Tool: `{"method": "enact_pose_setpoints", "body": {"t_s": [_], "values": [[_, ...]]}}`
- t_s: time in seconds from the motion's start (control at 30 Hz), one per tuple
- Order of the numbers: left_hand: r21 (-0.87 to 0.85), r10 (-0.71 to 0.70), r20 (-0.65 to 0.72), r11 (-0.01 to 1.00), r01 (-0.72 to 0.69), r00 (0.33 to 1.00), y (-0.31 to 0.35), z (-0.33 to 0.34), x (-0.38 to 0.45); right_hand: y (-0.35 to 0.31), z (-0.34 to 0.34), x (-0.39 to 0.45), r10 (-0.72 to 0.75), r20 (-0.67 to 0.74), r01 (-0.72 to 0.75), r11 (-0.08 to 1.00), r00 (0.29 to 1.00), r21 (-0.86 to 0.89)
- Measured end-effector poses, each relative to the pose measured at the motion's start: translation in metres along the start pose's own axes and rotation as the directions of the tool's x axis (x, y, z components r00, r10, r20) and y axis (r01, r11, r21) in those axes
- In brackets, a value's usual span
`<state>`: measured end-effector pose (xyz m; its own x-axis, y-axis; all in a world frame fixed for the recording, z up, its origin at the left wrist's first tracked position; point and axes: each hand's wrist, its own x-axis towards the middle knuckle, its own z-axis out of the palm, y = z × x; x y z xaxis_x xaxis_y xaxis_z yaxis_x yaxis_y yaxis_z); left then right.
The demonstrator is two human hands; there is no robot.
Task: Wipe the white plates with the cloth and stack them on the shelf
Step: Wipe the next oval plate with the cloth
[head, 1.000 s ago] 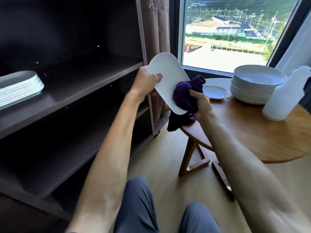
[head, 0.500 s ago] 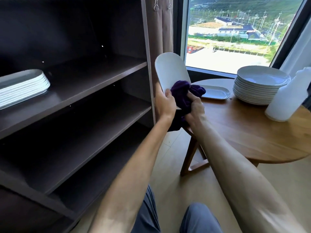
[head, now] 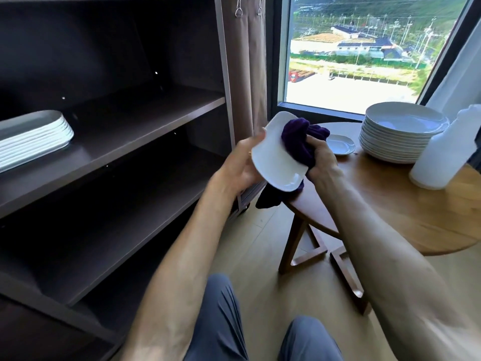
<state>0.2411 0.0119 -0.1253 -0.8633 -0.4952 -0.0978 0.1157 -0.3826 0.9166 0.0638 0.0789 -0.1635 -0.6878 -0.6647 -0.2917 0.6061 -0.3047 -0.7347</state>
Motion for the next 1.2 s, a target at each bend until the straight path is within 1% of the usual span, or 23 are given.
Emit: {"method": "enact_pose_setpoints", "body": {"t_s": [0.03, 0.07, 0.13, 0.17, 0.23, 0.27, 0.33, 0.43, 0.5, 0.57, 0.63, 0.7, 0.77, 0.83, 0.87, 0.93, 1.03, 1.13, 1.2], "values": [[-0.16, -0.002, 0.025, 0.987, 0.006, 1.0, -0.006, 0.002, 0.001, 0.001, 0.005, -0.007, -0.022, 0.004, 0.022, 0.999, 1.0, -0.032], [-0.233, 0.004, 0.014, 0.973, -0.001, 1.0, -0.012, 0.001, 0.002, 0.004, 0.008, -0.011, -0.06, -0.024, 0.058, 0.995, 0.998, -0.078], [-0.272, -0.001, -0.016, 0.962, -0.004, 1.0, -0.02, 0.003, 0.006, 0.01, 0.009, -0.009, -0.17, -0.091, 0.148, 0.966, 0.981, -0.211], [-0.277, -0.017, -0.017, 0.961, 0.012, 1.0, -0.022, 0.003, 0.008, 0.012, 0.009, -0.006, -0.238, -0.114, 0.193, 0.932, 0.965, -0.306], [-0.266, -0.041, -0.018, 0.963, 0.035, 0.999, -0.023, 0.011, 0.006, 0.012, 0.011, 0.0, -0.381, -0.146, 0.25, 0.805, 0.913, -0.537], [-0.262, -0.048, -0.026, 0.964, 0.04, 0.999, -0.023, 0.014, 0.005, 0.011, 0.013, 0.0, -0.442, -0.154, 0.261, 0.737, 0.884, -0.624], [-0.275, -0.051, -0.03, 0.961, 0.04, 0.998, -0.022, 0.017, 0.003, 0.005, 0.022, 0.002, -0.554, -0.138, 0.296, 0.62, 0.821, -0.726], [-0.29, -0.043, -0.013, 0.956, 0.037, 0.999, -0.019, 0.022, 0.004, 0.001, 0.038, 0.001, -0.696, -0.036, 0.367, 0.422, 0.718, -0.829], [-0.312, -0.022, -0.016, 0.95, 0.016, 1.0, -0.015, 0.027, 0.007, 0.005, 0.046, -0.001, -0.739, 0.065, 0.445, 0.331, 0.67, -0.832], [-0.319, 0.018, -0.016, 0.948, -0.023, 1.0, -0.011, 0.033, 0.013, 0.008, 0.051, -0.004, -0.751, 0.135, 0.533, 0.318, 0.647, -0.784], [-0.277, 0.028, -0.038, 0.96, -0.037, 0.999, -0.009, 0.037, 0.019, 0.011, 0.053, -0.011, -0.746, 0.184, 0.601, 0.336, 0.64, -0.725], [-0.207, 0.028, -0.124, 0.977, -0.054, 0.992, -0.007, 0.04, 0.025, 0.018, 0.052, -0.017, -0.718, 0.243, 0.662, 0.385, 0.653, -0.643], [-0.139, 0.073, -0.225, 0.985, -0.106, 0.972, -0.004, 0.038, 0.033, 0.028, 0.052, -0.025, -0.662, 0.301, 0.694, 0.474, 0.686, -0.542], [-0.123, 0.079, -0.241, 0.986, -0.111, 0.967, 0.002, 0.033, 0.037, 0.033, 0.05, -0.029, -0.596, 0.371, 0.698, 0.541, 0.712, -0.47], [-0.152, 0.057, -0.219, 0.984, -0.092, 0.974, 0.006, 0.029, 0.038, 0.034, 0.048, -0.029, -0.566, 0.416, 0.702, 0.543, 0.711, -0.461], [-0.214, 0.022, -0.204, 0.975, -0.067, 0.979, 0.012, 0.019, 0.039, 0.035, 0.046, -0.028, -0.53, 0.496, 0.726, 0.482, 0.687, -0.49], [-0.227, 0.012, -0.195, 0.972, -0.057, 0.981, 0.011, 0.006, 0.037, 0.039, 0.047, -0.025, -0.553, 0.536, 0.76, 0.338, 0.638, -0.555], [-0.21, 0.0, -0.18, 0.977, -0.038, 0.984, 0.005, 0.003, 0.031, 0.041, 0.05, -0.022, -0.647, 0.485, 0.768, 0.26, 0.588, -0.585], [-0.189, 0.024, -0.131, 0.981, -0.048, 0.991, 0.001, 0.006, 0.025, 0.035, 0.053, -0.021, -0.689, 0.41, 0.736, 0.268, 0.597, -0.621]]}}
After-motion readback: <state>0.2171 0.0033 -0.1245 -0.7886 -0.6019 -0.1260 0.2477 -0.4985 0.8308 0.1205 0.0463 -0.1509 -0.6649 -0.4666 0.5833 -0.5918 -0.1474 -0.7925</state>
